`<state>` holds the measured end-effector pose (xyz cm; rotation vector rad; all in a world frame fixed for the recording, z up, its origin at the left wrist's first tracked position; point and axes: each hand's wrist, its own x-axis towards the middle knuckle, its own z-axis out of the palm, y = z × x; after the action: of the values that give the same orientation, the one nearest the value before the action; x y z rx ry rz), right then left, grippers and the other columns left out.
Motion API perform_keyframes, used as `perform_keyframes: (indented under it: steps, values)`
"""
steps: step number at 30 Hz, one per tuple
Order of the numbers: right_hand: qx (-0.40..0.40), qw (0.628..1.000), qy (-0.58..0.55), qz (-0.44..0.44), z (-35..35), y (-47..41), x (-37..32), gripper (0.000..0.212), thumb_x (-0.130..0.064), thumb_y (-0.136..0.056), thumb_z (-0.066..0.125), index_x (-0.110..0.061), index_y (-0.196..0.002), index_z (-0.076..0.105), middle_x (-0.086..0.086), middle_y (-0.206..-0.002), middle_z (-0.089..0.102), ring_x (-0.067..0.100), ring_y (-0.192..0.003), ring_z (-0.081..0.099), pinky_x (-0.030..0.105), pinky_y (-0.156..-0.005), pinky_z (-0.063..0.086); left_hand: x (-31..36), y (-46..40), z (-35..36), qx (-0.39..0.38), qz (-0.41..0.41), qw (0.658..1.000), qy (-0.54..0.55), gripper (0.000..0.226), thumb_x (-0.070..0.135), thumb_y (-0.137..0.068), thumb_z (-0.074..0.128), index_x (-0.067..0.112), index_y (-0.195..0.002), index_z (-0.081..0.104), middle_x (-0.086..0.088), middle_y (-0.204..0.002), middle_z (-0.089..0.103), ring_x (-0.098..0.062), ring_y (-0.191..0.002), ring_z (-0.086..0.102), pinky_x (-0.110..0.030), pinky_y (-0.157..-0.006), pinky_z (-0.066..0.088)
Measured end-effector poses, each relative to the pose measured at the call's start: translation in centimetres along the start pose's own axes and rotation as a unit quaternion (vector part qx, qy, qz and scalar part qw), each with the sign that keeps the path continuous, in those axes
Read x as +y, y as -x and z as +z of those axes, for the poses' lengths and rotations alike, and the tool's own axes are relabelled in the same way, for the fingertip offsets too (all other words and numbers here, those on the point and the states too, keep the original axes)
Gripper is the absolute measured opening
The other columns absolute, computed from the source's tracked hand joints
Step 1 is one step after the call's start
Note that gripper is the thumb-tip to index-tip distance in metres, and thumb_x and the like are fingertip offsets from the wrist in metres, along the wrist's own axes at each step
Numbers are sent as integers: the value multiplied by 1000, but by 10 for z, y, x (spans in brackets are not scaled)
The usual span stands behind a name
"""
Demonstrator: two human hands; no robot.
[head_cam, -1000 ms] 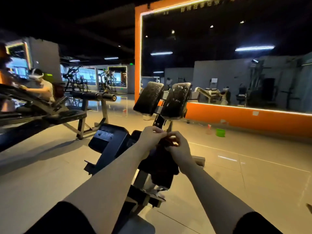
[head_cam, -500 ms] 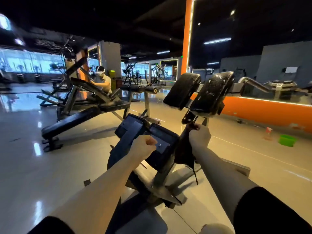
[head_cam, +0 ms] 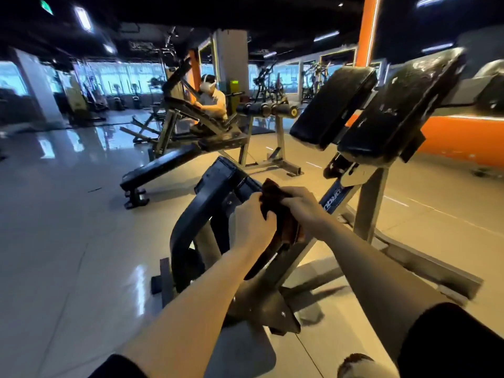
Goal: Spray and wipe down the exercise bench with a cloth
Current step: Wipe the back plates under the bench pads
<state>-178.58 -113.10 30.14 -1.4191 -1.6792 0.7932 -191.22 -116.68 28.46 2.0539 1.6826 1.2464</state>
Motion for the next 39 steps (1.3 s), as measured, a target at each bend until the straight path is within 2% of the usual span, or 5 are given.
perform_keyframes:
  steps: [20, 23, 28, 34, 39]
  values:
    - [-122, 968, -121, -180, -24, -29, 52, 37, -3, -93, 50, -10, -127, 63, 4, -127, 62, 16, -119, 54, 34, -105, 40, 36, -5, 55, 210, -181, 949, -151, 30, 38, -88, 63, 22, -113, 65, 5, -104, 71, -11, -95, 65, -29, -86, 49]
    - [-154, 954, -182, -182, -25, -39, 62, 36, 1, -95, 46, -11, -124, 64, 4, -119, 65, -2, -101, 58, 16, -90, 45, 36, -9, 63, 239, -192, 937, -167, 28, 38, -88, 63, 22, -111, 65, 7, -101, 70, -8, -90, 63, -27, -83, 50]
    - [-174, 948, -123, -234, -18, -71, 60, 38, -10, -95, 46, -15, -130, 61, 8, -129, 60, 25, -119, 54, 30, -91, 40, 40, -10, 74, 286, -223, 915, -176, 23, 35, -87, 64, 22, -107, 66, 8, -101, 70, -7, -87, 61, -25, -78, 47]
    - [-236, 900, -189, -314, -29, -61, 78, 31, -2, -95, 46, -16, -117, 64, -12, -105, 59, -19, -95, 50, 0, -84, 33, 49, -15, 87, 325, -265, 887, -193, 21, 34, -89, 61, 22, -105, 66, 7, -97, 70, -10, -88, 63, -28, -79, 51]
    - [-302, 885, -175, -309, -27, -100, 81, 41, -11, -100, 43, -18, -139, 50, -8, -137, 50, 4, -126, 42, 19, -106, 30, 59, -17, 99, 357, -293, 868, -182, 19, 28, -93, 59, 21, -109, 64, 5, -103, 69, -8, -91, 61, -26, -83, 49]
